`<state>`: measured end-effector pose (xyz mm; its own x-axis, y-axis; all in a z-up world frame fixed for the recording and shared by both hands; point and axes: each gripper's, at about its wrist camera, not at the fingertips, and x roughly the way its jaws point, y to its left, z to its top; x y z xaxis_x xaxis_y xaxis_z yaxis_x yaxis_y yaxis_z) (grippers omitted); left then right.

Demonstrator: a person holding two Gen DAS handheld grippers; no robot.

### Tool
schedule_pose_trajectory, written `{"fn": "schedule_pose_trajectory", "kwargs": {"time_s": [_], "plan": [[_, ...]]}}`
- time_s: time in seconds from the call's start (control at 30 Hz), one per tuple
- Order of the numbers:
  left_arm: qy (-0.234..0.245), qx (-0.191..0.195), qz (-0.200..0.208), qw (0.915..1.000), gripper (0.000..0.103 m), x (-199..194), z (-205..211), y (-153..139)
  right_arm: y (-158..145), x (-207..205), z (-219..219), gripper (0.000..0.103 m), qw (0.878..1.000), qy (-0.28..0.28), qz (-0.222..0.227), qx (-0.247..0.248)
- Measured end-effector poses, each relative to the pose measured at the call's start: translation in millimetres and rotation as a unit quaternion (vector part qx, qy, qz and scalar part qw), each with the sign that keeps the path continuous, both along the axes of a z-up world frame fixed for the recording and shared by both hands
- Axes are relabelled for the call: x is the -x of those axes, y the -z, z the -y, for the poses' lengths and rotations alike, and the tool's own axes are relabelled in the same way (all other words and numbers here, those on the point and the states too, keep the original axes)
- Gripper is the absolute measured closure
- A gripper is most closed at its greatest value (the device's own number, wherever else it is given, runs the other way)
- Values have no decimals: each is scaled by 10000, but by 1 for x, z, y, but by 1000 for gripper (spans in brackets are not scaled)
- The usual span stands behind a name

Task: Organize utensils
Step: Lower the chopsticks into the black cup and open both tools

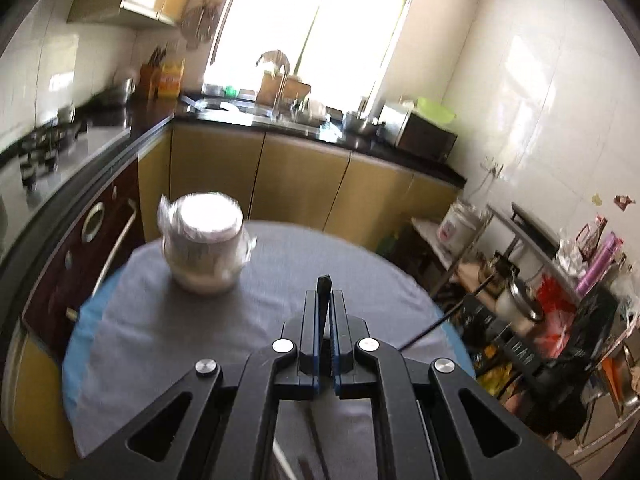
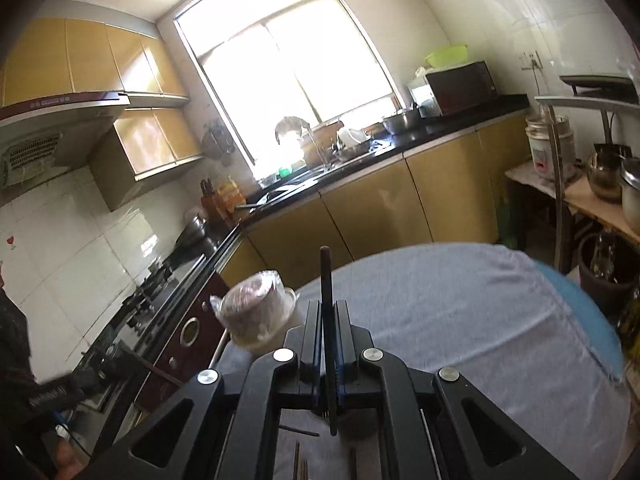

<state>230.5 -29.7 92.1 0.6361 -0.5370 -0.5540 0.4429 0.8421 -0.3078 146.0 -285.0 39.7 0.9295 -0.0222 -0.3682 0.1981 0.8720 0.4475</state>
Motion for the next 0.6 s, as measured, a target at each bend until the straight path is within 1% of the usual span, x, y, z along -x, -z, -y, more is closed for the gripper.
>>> {"fn": "schedule_pose_trajectory", "kwargs": {"time_s": [0.07, 0.13, 0.23, 0.37, 0.5, 0.6], "plan": [[-37, 71, 159, 9998, 98, -7, 5, -9, -2, -12, 2, 97, 10000, 81, 12, 5], [-45, 143, 204, 9997, 98, -14, 10, -12, 0, -24, 4, 97, 9999, 159, -6, -33], [-55, 124, 150, 9998, 98, -22, 20, -4, 8, -36, 9, 97, 9996, 224, -45, -135], [-69, 39, -23, 10000, 98, -35, 34, 11, 15, -41, 17, 97, 9992, 239, -58, -311], [-105, 42, -51, 9999, 98, -41, 39, 14, 7, -43, 25, 97, 9989, 302, 36, -344], [-124, -16, -43, 9999, 98, -44, 43, 17, -3, -46, 27, 97, 9991, 329, 112, -252]]}}
